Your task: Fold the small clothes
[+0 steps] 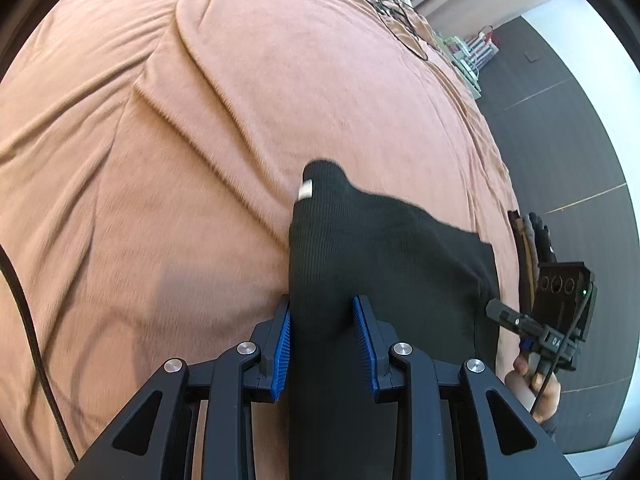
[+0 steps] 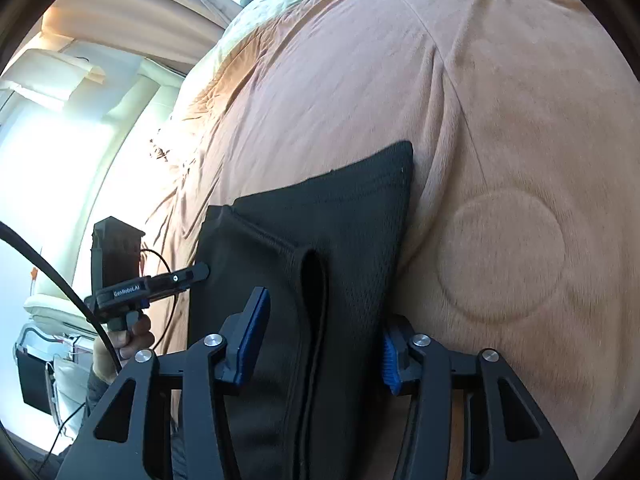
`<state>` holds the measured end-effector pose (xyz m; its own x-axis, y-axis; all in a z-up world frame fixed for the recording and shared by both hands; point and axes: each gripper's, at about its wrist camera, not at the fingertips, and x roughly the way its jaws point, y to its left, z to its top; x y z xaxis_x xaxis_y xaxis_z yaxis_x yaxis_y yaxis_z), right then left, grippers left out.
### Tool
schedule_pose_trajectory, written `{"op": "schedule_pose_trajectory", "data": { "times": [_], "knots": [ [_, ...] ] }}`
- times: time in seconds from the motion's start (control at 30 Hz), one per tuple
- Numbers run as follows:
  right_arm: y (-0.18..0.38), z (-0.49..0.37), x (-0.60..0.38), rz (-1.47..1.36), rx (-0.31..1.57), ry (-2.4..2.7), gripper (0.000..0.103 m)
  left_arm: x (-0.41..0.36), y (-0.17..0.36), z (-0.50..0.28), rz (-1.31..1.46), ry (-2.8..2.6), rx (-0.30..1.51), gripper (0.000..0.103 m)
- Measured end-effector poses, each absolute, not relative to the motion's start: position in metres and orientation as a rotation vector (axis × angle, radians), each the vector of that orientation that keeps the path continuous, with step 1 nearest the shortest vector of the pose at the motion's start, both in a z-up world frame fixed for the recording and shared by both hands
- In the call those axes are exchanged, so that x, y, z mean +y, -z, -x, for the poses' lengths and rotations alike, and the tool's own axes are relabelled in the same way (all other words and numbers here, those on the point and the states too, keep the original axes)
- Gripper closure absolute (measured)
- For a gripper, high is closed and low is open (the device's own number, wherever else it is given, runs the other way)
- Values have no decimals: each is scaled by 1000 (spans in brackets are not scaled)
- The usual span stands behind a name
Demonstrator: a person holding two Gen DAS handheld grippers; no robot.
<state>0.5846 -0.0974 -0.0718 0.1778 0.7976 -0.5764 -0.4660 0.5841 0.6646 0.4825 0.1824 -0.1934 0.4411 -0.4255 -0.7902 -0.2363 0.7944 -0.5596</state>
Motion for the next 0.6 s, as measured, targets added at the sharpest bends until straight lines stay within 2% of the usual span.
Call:
{"op": "schedule_pose_trajectory", "data": {
  "times": [0.1,0.17,0.23,0.33,0.6],
  "knots": [
    [70,-584,-93,-358,1044,-915,63,181,195,-494,674,123,1121,73],
    [69,-583,-89,-335,1036,-902,71,183,196,-497,668,104,1118,81],
    [68,-581,-87,-317,1038,-889,84,183,197,-501,668,91,1117,88],
    [63,-575,-80,-276,1024,-872,93,179,191,-502,647,88,1100,95],
    [26,-534,-78,-205,932,-876,94,168,148,-485,602,110,1021,96]
  ]
}}
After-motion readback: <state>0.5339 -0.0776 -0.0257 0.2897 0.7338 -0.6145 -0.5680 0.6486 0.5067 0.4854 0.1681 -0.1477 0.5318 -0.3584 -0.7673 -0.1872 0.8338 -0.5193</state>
